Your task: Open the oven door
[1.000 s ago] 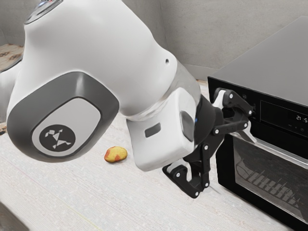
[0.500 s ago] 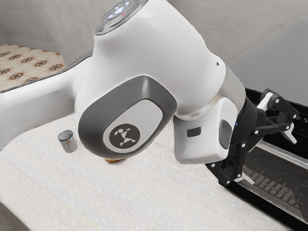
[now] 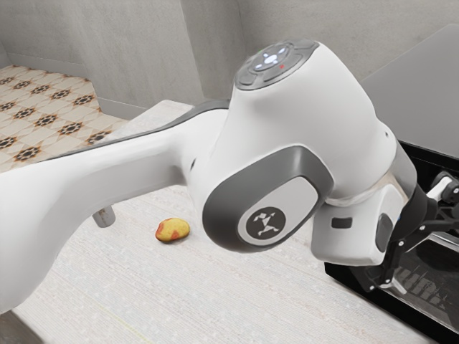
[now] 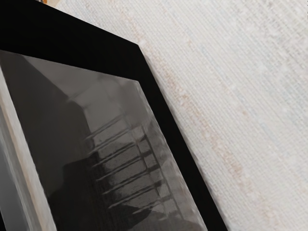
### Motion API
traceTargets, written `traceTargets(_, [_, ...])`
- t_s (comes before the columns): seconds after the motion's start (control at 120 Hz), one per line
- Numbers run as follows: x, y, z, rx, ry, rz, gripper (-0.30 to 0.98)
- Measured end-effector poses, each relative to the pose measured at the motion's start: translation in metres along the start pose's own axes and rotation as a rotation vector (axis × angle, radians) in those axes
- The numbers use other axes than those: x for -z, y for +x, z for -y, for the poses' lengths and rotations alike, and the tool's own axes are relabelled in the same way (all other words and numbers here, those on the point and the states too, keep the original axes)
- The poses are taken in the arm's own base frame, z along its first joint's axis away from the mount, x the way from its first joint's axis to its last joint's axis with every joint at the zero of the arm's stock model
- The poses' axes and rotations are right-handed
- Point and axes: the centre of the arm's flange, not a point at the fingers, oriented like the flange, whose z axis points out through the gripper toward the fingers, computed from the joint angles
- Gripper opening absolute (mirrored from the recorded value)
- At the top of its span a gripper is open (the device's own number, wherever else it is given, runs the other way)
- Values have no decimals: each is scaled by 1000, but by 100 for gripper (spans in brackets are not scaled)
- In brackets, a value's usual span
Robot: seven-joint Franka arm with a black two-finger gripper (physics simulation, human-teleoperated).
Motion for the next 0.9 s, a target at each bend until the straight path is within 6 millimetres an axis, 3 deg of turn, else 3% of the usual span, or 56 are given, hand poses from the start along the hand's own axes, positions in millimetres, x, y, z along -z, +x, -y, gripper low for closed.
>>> traceTargets(0.117, [-7, -1, 1, -17, -8, -2, 84])
traceTargets(0.183, [-7, -1, 4, -25, -2, -3, 70])
traceTargets(0.283, [-7, 0, 4, -35, -2, -4, 69])
traceTargets(0.325, [-8, 1, -7, -40, -17, 0, 70])
traceTargets(0.375, [16, 6, -66, -49, -37, 38, 59])
traceTargets(0.417, [69, 32, -146, -91, 1, 88, 60])
traceTargets(0.45, [122, 94, -225, -202, 77, 152, 61])
traceTargets(0.492, [182, 219, -325, -482, 205, 215, 63])
traceTargets(0.517, [238, 257, -360, -562, 320, 239, 64])
traceTargets(0.533, [293, 263, -367, -554, 411, 235, 65])
traceTargets(0.558, [393, 233, -342, -413, 532, 218, 65])
traceTargets(0.583, [466, 171, -298, -186, 570, 245, 66])
traceTargets(0.6, [492, 124, -265, -34, 561, 273, 66])
traceTargets(0.625, [492, 50, -215, 170, 484, 305, 66])
traceTargets(0.65, [482, -20, -188, 360, 406, 334, 66])
traceTargets(0.683, [451, -122, -172, 626, 285, 348, 67])
traceTargets(0.725, [398, -203, -163, 860, 149, 364, 67])
traceTargets(0.758, [351, -244, -153, 989, 56, 380, 67])
traceTargets(0.817, [271, -291, -140, 1156, -88, 408, 68])
traceTargets(0.858, [217, -315, -143, 1263, -186, 421, 68])
traceTargets(0.9, [187, -327, -148, 1353, -240, 434, 68])
